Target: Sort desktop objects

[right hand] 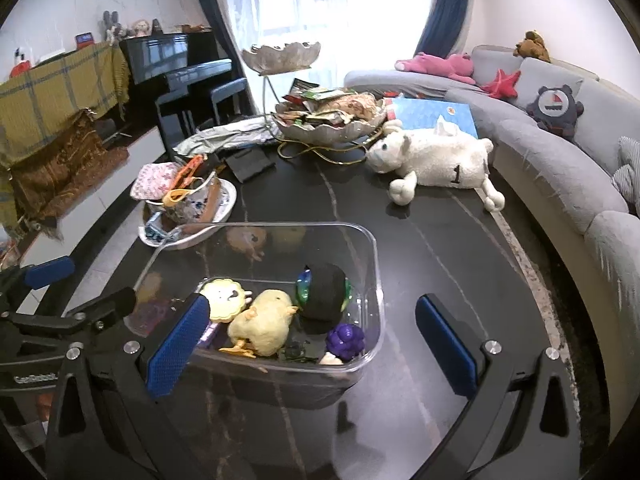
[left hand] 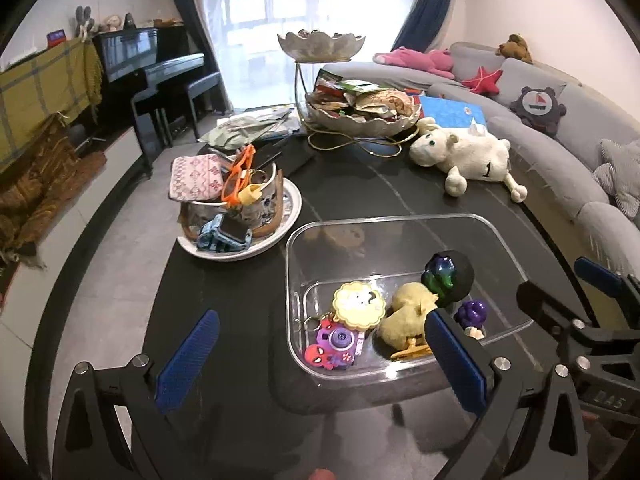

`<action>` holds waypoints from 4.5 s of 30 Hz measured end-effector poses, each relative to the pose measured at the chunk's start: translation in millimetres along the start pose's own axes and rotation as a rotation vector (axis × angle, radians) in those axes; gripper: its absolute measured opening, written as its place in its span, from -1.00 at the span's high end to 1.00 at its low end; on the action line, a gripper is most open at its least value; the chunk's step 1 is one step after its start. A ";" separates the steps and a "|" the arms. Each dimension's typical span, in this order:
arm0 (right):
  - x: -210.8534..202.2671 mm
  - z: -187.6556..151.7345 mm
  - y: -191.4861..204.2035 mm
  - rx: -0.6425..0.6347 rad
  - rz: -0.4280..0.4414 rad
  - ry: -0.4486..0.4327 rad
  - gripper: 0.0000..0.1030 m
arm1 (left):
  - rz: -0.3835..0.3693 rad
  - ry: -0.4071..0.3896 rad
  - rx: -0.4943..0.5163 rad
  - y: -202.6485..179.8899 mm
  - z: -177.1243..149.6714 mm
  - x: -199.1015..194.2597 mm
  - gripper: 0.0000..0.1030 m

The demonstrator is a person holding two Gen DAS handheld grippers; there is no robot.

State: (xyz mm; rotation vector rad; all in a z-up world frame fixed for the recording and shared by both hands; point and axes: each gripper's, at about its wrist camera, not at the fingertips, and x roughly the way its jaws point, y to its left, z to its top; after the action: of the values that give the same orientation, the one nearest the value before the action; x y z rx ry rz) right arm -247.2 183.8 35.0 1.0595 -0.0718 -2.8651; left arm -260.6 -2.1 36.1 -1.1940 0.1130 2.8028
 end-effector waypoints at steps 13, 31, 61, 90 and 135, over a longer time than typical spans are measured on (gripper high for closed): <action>-19.5 -9.1 2.8 0.003 -0.002 -0.011 -0.97 | -0.004 0.005 0.007 -1.1 -9.3 -18.7 -0.97; -57.6 -14.2 12.5 -0.011 0.014 -0.049 -0.97 | 0.006 -0.029 -0.015 1.9 -18.9 -59.2 -0.97; -120.3 -45.6 10.1 -0.004 -0.015 -0.064 -0.98 | -0.016 -0.048 0.000 -12.4 -52.1 -117.6 -0.97; -172.3 -93.5 15.1 -0.013 -0.042 -0.054 -0.98 | -0.003 -0.027 -0.011 -23.3 -104.6 -162.8 -0.97; -179.1 -110.4 14.7 -0.010 -0.061 -0.026 -0.98 | -0.003 -0.001 -0.016 -27.6 -121.4 -167.1 -0.97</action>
State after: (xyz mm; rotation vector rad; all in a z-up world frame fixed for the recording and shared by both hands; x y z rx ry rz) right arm -38.9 185.0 68.2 1.0401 -0.0274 -2.9304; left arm -55.4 3.3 71.9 -1.1948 0.0884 2.8073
